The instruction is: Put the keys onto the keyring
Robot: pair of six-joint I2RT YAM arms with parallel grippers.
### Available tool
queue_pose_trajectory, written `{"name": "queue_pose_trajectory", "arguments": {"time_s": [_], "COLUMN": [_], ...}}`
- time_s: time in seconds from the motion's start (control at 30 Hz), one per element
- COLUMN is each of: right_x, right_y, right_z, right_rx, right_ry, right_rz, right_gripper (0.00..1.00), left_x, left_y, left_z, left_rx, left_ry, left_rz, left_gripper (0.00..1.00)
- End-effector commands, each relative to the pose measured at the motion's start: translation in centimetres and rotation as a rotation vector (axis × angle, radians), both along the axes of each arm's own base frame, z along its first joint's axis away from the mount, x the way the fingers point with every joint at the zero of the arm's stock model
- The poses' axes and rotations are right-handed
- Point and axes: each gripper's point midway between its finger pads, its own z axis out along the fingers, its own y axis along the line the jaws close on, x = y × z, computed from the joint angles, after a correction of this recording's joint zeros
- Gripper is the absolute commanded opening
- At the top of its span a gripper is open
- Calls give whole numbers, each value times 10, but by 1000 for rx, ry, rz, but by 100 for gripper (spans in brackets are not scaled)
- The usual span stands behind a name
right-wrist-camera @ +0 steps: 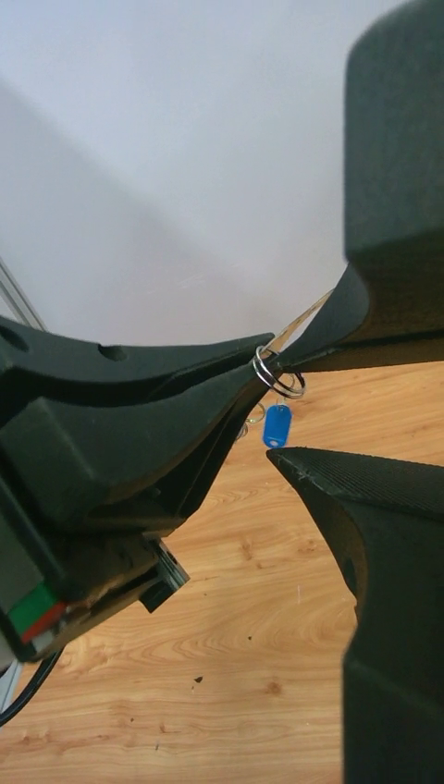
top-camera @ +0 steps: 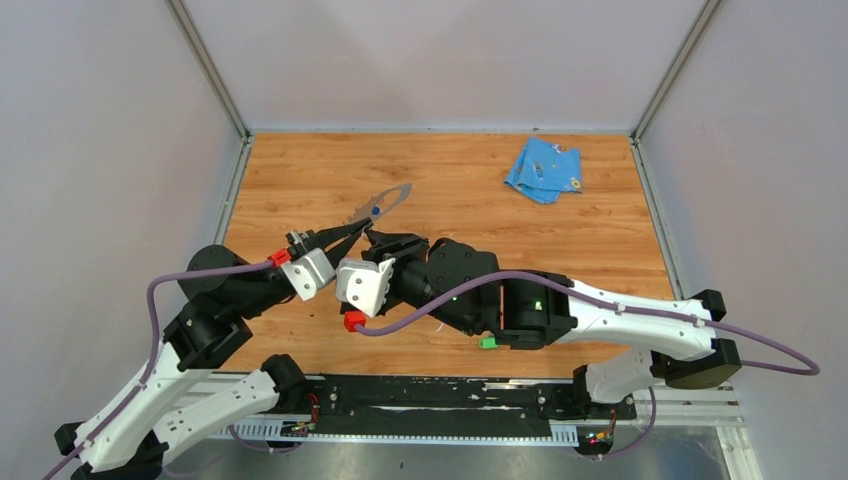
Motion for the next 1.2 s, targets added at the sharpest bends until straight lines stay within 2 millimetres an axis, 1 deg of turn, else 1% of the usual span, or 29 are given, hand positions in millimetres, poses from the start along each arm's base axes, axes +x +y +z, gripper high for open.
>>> {"name": "queue_pose_trajectory", "arguments": {"time_s": [0.0,0.07,0.17,0.27,0.53,0.6,0.87,1.0,1.07,1.1,1.13,1.17], "right_x": [2,3,3,2,2,2,1,-2,-1,0,0,0], "right_y": [-8,-9,-11,-13,-21,-22,-21,-26,-33,-37,-44,-47], "right_z": [15,18,22,23,23,23,16,24,28,27,35,35], "right_rx": [28,47,74,85,101,109,113,214,288,315,371,402], "right_ry": [0,0,2,5,20,23,27,73,113,135,151,174], "right_rz": [-33,-37,-38,-35,-42,-42,-29,9,22,28,40,55], "right_gripper": [36,34,34,29,5,1,1,1,0,1,0,1], "left_x": [-13,-17,-18,-19,-21,-23,-29,-30,-32,-33,-36,-38], "left_y": [-4,-6,-8,-9,-8,-10,-13,-16,-18,-19,-21,-22], "left_z": [3,-1,-6,-6,-10,-11,-13,-13,-13,-14,-14,-16], "left_rx": [25,40,58,59,76,81,94,89,84,87,92,100], "left_ry": [-64,-65,-63,-64,-80,-81,-74,-30,-2,12,19,28], "left_rz": [-68,-92,-106,-110,-119,-132,-168,-187,-200,-211,-228,-245], "left_gripper": [0,0,0,0,0,0,0,0,0,0,0,0]}}
